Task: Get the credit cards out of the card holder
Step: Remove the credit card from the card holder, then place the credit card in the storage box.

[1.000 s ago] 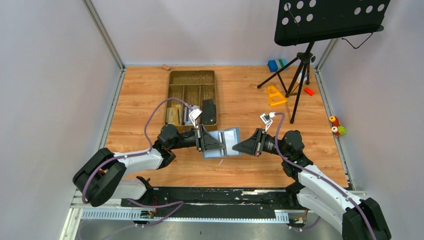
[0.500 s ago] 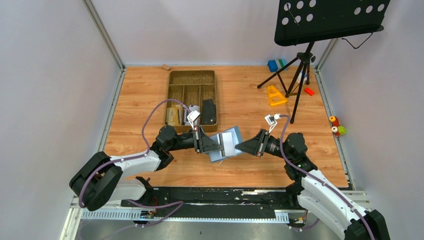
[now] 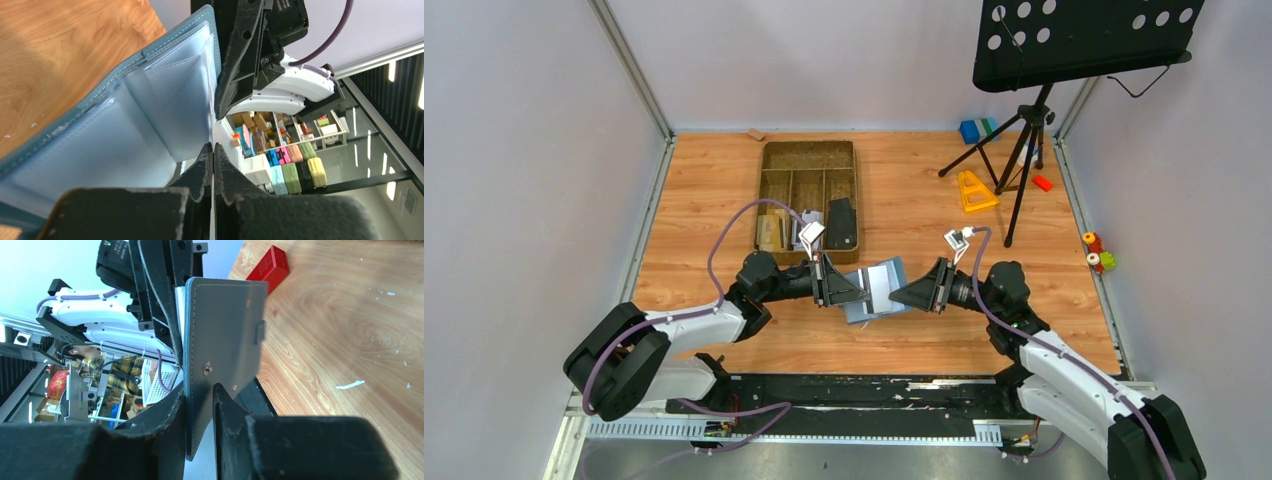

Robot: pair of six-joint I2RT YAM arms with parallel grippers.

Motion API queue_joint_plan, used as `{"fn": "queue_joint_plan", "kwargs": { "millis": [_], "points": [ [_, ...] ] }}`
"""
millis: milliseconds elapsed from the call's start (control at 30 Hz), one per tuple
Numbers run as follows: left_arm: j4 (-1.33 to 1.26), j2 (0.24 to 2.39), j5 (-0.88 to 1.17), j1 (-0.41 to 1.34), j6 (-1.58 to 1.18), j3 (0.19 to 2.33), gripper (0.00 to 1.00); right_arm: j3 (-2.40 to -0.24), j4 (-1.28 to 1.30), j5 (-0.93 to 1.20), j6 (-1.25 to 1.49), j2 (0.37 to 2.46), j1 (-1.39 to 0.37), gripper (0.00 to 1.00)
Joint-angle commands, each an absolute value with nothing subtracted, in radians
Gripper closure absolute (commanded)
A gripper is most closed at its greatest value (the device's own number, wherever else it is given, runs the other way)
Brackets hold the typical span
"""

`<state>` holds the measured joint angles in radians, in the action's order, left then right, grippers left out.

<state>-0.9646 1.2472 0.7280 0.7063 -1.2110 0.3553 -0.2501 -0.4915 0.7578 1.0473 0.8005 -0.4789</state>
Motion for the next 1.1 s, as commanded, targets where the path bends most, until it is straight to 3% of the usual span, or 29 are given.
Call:
{"fn": "queue_joint_plan", "kwargs": {
  "millis": [0,67,100,500,667,800,1067],
  "points": [
    [-1.049,1.255,0.740,0.706,-1.216,0.383,1.00,-0.260,-0.543,0.794,1.049,0.827,-0.481,0.83],
    [-1.039,1.253,0.742,0.706,-1.212,0.381,1.00,-0.266,-0.503,0.777,1.037,0.819,-0.480,0.98],
    [-1.023,1.251,0.742,0.706,-1.204,0.380,1.00,-0.269,-0.474,0.761,1.029,0.807,-0.479,1.00],
    [-0.515,1.145,0.644,0.663,-0.977,0.397,1.00,-0.260,-0.101,0.472,0.921,0.511,-0.451,1.00],
    [-0.124,1.073,0.499,0.643,-0.781,0.506,1.00,-0.299,0.036,0.415,0.844,0.508,-0.450,1.00],
    [0.025,1.052,0.460,0.601,-0.703,0.573,1.00,-0.313,0.061,0.420,0.812,0.544,-0.451,1.00],
    [0.510,1.213,0.112,0.522,-0.424,0.958,1.00,-0.350,0.096,0.424,0.770,0.551,-0.450,1.00]
  ]
}}
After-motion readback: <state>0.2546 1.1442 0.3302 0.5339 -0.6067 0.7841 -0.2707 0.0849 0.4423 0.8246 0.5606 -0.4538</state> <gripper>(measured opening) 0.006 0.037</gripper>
